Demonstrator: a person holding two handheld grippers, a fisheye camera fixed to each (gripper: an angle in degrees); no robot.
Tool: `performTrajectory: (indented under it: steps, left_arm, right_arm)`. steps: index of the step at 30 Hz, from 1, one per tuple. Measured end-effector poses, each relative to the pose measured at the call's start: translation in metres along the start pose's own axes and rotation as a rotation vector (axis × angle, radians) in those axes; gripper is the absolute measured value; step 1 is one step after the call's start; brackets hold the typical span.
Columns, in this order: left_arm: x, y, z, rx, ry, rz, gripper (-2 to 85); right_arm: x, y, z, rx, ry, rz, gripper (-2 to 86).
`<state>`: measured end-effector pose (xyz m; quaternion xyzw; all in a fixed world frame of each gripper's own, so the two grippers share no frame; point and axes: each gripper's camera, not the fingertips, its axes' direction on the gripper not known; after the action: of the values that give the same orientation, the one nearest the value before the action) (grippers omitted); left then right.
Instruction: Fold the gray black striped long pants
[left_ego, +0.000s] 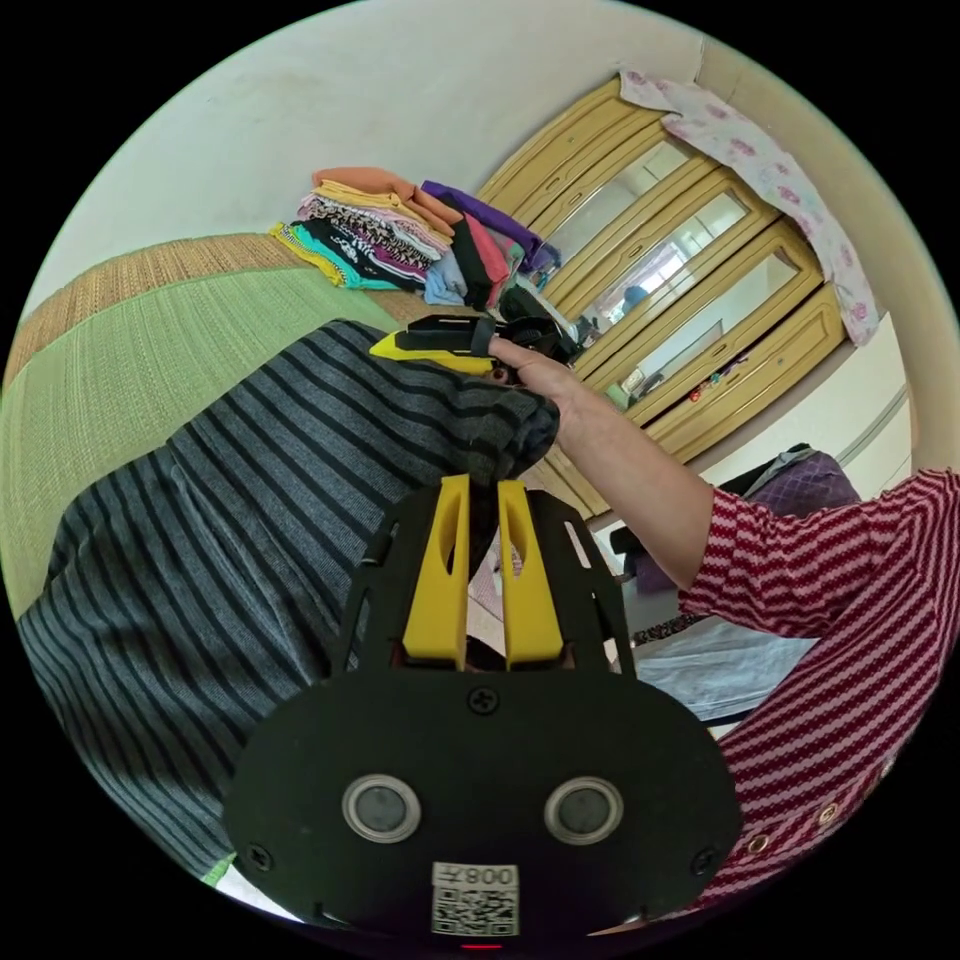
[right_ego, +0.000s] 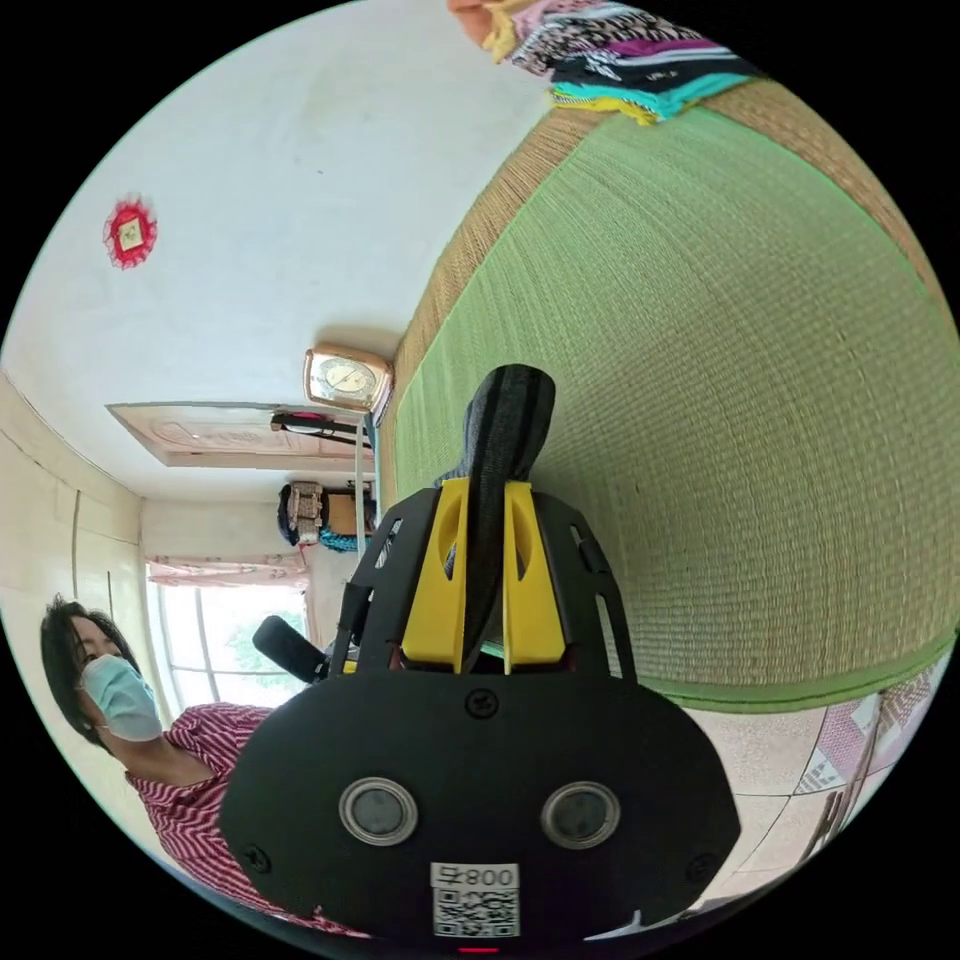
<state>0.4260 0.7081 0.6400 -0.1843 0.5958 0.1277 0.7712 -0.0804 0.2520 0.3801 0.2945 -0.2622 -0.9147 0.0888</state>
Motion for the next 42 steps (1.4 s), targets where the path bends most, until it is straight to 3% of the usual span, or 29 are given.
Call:
performTrajectory:
  steps: [11,26,37,42]
  left_arm:
    - [-0.03,0.074,-0.186,0.29,0.115,-0.109,4.2]
    - [-0.128,0.247,-0.419,0.713,0.246,-0.439,4.1]
    - [-0.172,0.321,-0.532,0.841,0.238,-0.578,4.6]
    - [-0.19,0.356,-0.571,0.822,0.12,-0.722,5.9]
  right_arm:
    - [-0.083,0.141,0.037,0.056,0.079,-0.128,6.2]
    - [-0.157,0.338,0.249,-0.098,0.214,-0.283,6.2]
    - [-0.127,0.475,0.355,-0.189,0.238,-0.305,4.9]
    - [-0.102,0.524,0.4,-0.235,0.248,-0.326,1.4]
